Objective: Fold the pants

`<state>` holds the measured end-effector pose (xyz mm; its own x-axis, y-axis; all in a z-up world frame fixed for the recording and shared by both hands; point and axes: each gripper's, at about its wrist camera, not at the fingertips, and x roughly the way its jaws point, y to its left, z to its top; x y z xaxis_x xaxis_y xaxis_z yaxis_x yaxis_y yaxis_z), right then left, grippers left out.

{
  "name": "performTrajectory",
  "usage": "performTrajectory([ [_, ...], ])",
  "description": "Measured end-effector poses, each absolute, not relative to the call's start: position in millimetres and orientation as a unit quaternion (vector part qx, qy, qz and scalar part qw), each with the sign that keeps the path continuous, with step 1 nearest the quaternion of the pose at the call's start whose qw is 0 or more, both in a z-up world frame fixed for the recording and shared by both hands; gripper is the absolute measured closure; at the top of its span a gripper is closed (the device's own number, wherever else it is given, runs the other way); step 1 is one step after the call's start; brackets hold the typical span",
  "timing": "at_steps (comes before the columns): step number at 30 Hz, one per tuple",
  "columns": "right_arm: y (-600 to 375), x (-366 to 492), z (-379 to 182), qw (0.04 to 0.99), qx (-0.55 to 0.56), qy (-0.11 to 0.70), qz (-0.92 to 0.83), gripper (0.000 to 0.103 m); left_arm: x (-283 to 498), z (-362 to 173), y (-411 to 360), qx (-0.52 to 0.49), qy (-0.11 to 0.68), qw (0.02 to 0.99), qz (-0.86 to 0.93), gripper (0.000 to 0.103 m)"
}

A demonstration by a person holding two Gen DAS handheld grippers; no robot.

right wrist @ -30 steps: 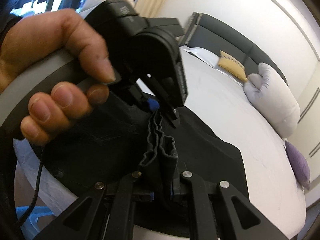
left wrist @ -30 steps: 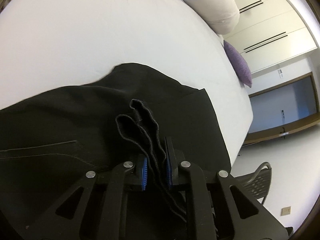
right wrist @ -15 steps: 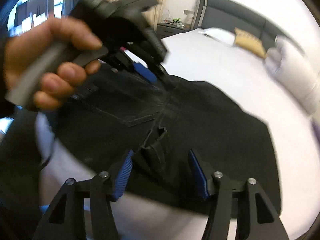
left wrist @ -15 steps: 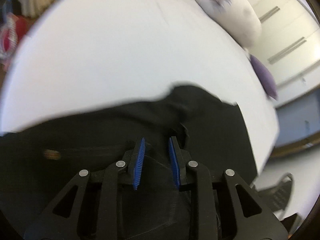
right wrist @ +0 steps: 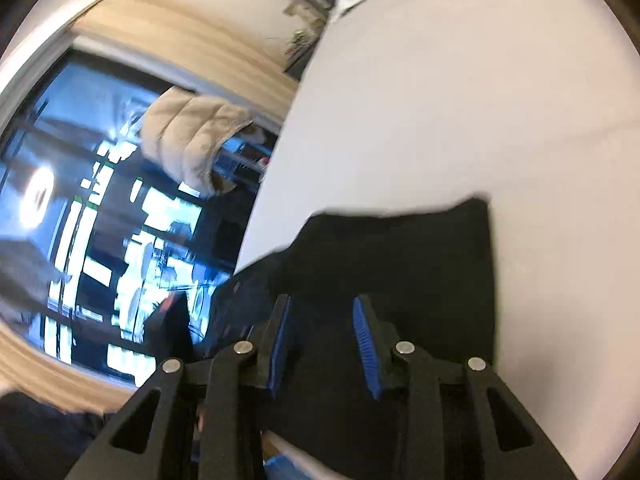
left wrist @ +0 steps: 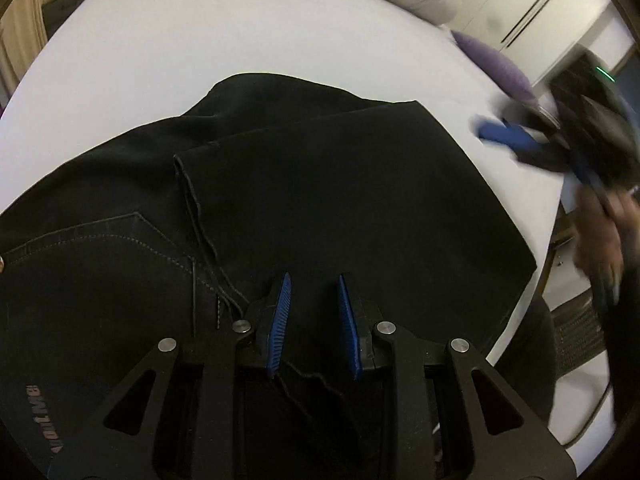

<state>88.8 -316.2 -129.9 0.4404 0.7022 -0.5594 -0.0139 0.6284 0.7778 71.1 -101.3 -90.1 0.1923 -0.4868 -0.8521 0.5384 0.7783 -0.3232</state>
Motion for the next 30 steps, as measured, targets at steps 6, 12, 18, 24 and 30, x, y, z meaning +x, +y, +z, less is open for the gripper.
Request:
performTrajectory([
  [6,-335,126,-209,0.709,0.414,0.537,0.193,0.098,68,-101,-115,0.058,0.539,0.776,-0.323,0.08],
  [12,-329,79,-203,0.706,0.412,0.533,0.216,0.098,69,-111,-112,0.03,0.544,0.77,-0.332,0.08],
  [18,-320,0,-192,0.71,0.407,0.532,0.218,0.089,73,-116,-93,0.014,0.542,0.771,-0.334,0.08],
  [24,-330,-35,-198,0.728,0.432,0.503,0.175,0.099,74,-123,-80,-0.008,0.538,0.772,-0.337,0.08],
  [30,-320,-34,-144,0.781,0.427,0.423,0.168,0.014,56,-86,-40,-0.028,0.506,0.796,-0.331,0.08],
])
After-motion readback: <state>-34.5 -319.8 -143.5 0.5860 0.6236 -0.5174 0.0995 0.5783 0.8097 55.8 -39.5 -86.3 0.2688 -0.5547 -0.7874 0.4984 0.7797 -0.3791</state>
